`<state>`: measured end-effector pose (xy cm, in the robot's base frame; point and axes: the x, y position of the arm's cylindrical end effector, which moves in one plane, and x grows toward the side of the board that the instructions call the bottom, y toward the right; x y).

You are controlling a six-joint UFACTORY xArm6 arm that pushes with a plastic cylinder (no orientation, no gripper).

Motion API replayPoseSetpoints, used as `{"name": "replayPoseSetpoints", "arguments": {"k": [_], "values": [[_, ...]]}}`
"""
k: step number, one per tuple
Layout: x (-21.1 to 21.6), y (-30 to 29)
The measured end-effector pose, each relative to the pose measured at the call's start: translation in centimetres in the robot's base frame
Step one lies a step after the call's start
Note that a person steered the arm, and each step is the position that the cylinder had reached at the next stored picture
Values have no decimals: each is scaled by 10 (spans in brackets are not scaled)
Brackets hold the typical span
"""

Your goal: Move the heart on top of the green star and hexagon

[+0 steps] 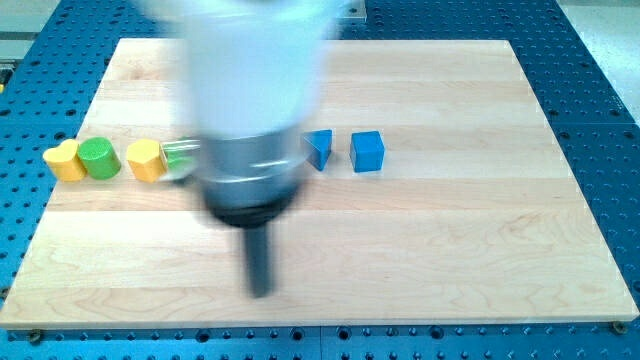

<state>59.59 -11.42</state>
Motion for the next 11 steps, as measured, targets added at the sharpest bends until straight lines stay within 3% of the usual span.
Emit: {"name": "replayPoseSetpoints", "arguments": {"k": [1, 2, 3, 5, 7, 8, 10, 11], "values": [[-11, -135], [-50, -190], [-50, -190], [-93, -191], [-189, -164], [-194, -191], [-232, -128], [-267, -182]]}}
